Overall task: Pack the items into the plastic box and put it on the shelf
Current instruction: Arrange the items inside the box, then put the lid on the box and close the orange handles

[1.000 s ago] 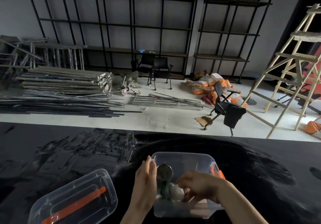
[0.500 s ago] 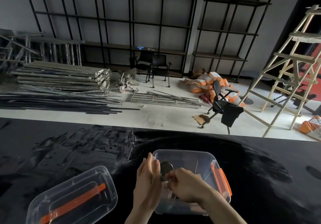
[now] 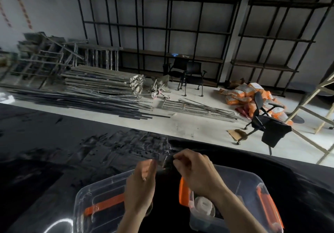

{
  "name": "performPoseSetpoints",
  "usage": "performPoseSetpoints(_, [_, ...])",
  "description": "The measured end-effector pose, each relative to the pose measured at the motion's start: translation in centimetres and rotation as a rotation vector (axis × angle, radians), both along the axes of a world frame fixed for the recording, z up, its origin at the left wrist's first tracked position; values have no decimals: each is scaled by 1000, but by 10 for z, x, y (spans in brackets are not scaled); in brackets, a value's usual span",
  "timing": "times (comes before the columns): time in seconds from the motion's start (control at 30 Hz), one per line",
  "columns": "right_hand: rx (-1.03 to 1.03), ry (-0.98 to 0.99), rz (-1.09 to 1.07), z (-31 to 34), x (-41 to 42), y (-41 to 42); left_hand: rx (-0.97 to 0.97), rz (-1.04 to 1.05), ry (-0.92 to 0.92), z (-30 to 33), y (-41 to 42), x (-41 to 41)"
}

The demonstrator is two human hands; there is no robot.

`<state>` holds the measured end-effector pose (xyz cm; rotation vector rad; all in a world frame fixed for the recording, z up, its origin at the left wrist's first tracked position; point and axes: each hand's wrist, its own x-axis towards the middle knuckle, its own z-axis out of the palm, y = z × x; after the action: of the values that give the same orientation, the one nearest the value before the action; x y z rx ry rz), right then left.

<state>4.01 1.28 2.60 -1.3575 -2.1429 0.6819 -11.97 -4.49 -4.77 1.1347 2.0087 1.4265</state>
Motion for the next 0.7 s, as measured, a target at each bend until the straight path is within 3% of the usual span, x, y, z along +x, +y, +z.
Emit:
performPoseSetpoints(0.1, [-101,-11,76,-14,-51,3,-61,167,-83,1,-14,-53])
performPoseSetpoints(0.17, [-194,-61,98,-33,-80,5,-135,301,14,-3,-27,-84])
performPoseSetpoints(0.23, [-293,-134,91,-55,-103,6,-320,392,129,-19,-40,-112])
performPoseSetpoints(0.3, [-373,-206,64,-76,-116,5,-498,452,112,-33,-53,-133])
performPoseSetpoints(0.5, [-467,-300,-11,-111,-124,-3,-681,403,31,-57,-82,-146])
performPoseSetpoints(0.7, [-522,-223,-78,-98,-112,4,-677,373,17,-44,-70,-140])
